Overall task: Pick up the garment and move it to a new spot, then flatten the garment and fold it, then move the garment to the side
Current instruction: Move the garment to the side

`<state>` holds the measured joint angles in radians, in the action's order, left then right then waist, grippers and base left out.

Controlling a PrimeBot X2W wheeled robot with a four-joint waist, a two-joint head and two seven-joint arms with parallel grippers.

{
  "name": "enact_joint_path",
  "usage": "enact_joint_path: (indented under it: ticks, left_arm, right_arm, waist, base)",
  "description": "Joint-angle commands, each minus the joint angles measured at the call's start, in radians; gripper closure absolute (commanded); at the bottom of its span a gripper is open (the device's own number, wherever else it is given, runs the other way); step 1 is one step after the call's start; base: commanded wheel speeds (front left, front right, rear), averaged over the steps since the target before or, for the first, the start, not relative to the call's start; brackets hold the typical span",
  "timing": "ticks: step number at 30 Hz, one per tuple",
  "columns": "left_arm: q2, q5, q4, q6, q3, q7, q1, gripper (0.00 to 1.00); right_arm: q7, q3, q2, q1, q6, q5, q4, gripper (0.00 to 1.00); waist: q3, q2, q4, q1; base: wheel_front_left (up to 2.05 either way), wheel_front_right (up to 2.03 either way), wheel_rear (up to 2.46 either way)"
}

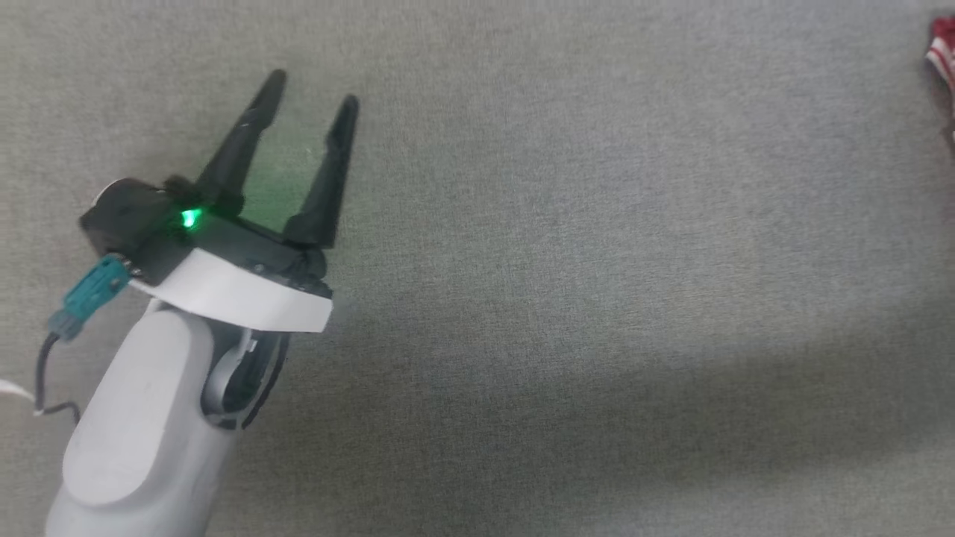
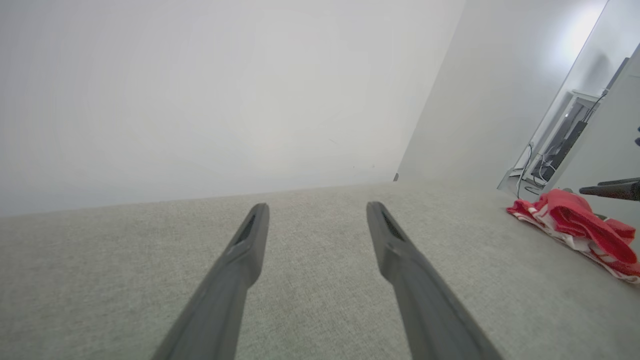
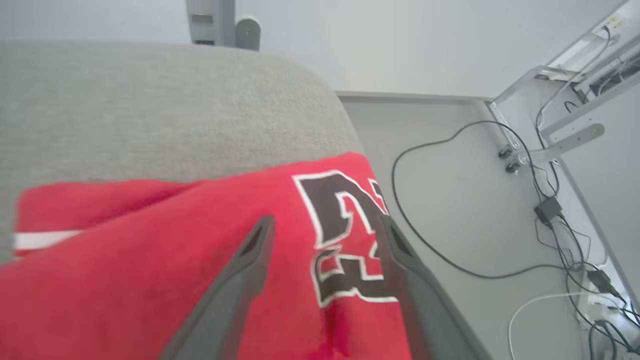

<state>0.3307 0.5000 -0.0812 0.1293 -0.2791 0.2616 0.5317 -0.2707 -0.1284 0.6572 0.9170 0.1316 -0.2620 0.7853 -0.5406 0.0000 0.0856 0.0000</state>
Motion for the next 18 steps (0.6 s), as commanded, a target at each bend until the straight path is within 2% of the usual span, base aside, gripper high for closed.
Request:
enact_joint_path:
  ticks: [1, 7, 18]
  left_arm:
    - [-0.009, -0.01, 0.003, 0.002, 0.016, 0.004, -0.018, 0.0]
    - [-0.047, -0.065, 0.01, 0.002, 0.128, 0.004, -0.073, 0.0]
    - [-0.061, -0.093, 0.003, 0.002, 0.208, 0.004, -0.208, 0.0]
  right_arm:
    - [0.012, 0.011, -0.01, 0.004, -0.002, 0.005, -0.01, 0.0]
    - [0.087, 0.038, -0.071, -0.038, -0.002, -0.037, -0.077, 0.0]
    - [0.233, 0.125, -0.14, -0.205, -0.002, -0.114, -0.237, 0.0]
  waist:
    - [0.021, 0.0, 0.001, 0.0]
    - [0.086, 0.0, -0.008, 0.0]
    - [0.227, 0.0, -0.061, 0.0]
  base:
    - [0.0, 0.0, 0.0]
    - [0.0, 0.0, 0.0]
    - [0.0, 0.0, 0.0]
